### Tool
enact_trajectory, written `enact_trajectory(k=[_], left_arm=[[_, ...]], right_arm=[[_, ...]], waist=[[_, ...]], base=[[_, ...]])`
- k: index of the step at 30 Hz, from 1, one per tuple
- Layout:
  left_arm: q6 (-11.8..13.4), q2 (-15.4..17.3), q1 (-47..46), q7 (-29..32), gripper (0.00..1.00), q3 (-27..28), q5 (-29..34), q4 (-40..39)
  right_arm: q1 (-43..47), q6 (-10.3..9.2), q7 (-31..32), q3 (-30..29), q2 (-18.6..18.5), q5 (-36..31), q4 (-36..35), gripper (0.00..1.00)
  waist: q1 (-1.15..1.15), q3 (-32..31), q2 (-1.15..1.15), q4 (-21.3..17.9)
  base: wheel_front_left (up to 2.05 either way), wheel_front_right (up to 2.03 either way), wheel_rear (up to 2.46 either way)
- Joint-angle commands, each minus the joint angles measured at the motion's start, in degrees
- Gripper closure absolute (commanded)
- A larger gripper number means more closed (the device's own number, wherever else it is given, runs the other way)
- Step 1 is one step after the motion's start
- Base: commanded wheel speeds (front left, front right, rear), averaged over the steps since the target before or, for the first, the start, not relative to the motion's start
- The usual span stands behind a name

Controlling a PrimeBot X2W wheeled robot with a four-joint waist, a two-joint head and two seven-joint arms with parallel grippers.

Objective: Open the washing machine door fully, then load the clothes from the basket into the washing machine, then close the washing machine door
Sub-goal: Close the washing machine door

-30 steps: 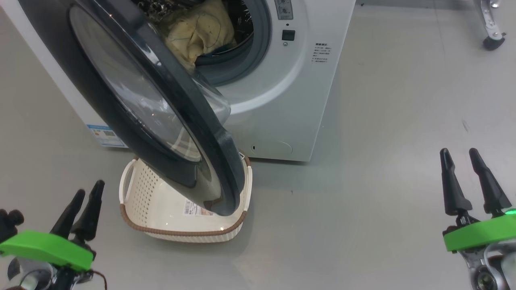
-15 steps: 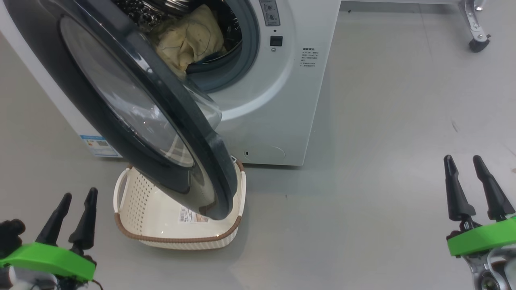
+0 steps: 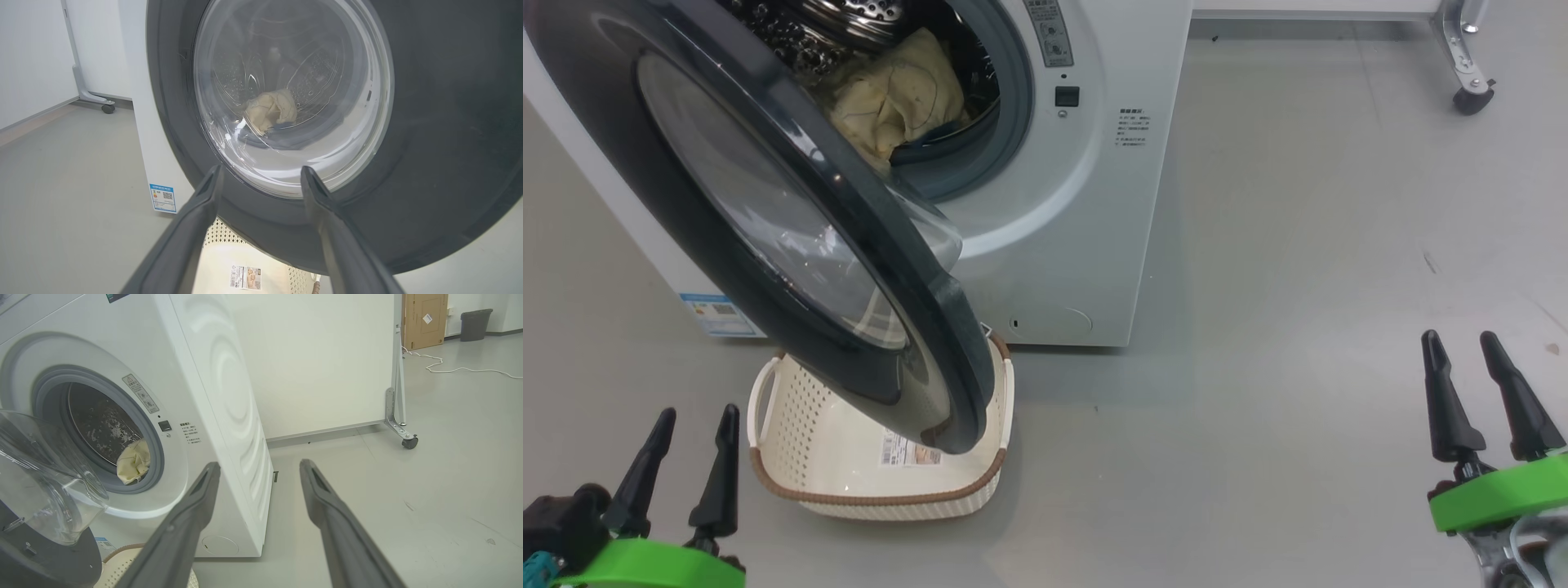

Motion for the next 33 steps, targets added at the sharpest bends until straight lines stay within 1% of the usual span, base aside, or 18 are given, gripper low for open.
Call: enact_trajectory(k=[1, 6, 9, 24, 25, 26, 27, 28, 33], left_arm=[[0.01, 0.76, -1.37, -0.8, 0.0, 3.76, 1.74, -2.22], [0.01, -1.02, -0.15, -0.8, 0.0, 5.45, 3.44, -2.4], [0.01, -1.94, 0.58, -0.81, 0.0, 5.58, 4.33, -1.82], [0.01, -1.91, -0.11, -0.81, 0.0, 4.31, 4.08, -1.81], [0.01, -2.05, -0.17, -0.81, 0.0, 4.32, 3.96, -1.83], [0.01, -2.16, -0.25, -0.81, 0.0, 4.21, 3.89, -1.82], [0.01, -2.29, -0.36, -0.81, 0.0, 4.11, 3.93, -1.81], [0.01, -2.53, -0.47, -0.81, 0.0, 4.17, 3.93, -1.86], [0.01, -3.44, -0.65, -0.81, 0.0, 3.97, 4.08, -1.9]], right_arm=[[-0.88, 0.58, -0.37, 0.43, -2.07, 0.39, -1.5, 0.0], [-0.87, 0.58, -0.37, 0.15, -1.77, 0.4, -1.38, 0.0], [-0.85, 0.58, -0.37, 0.13, -1.56, 0.4, -1.18, 0.0], [-0.98, 0.58, -0.37, 0.28, -1.31, 0.33, -1.21, 0.0], [-1.03, 0.58, -0.37, 0.54, -1.23, 0.35, -1.29, 0.15], [-1.1, 0.58, -0.37, 0.69, -1.12, 0.31, -1.29, 0.51], [-1.21, 0.58, -0.37, 0.88, -0.95, 0.35, -1.37, 0.78], [-1.34, 0.58, -0.37, 1.08, -0.8, 0.39, -1.52, 1.0], [-2.76, 0.58, -0.37, 3.25, -0.27, 0.49, -2.67, 1.0]], waist=[[0.0, -0.07, 0.0, -0.07], [0.0, 0.1, 0.0, -0.13], [0.0, 0.25, 0.0, -0.2], [0.0, 0.28, 0.0, 0.37], [0.0, 0.26, 0.0, 0.57], [0.0, 0.21, 0.0, 0.82], [0.0, 0.15, 0.0, 1.15], [0.0, 0.14, 0.0, 1.51], [0.0, -0.04, 0.0, 3.77]], base=[[0.0, 0.0, 0.0], [0.0, 0.0, 0.0], [0.0, 0.0, 0.0], [0.0, 0.0, 0.0], [0.0, 0.0, 0.0], [0.0, 0.0, 0.0], [0.0, 0.0, 0.0], [0.0, 0.0, 0.0], [0.0, 0.0, 0.0]])
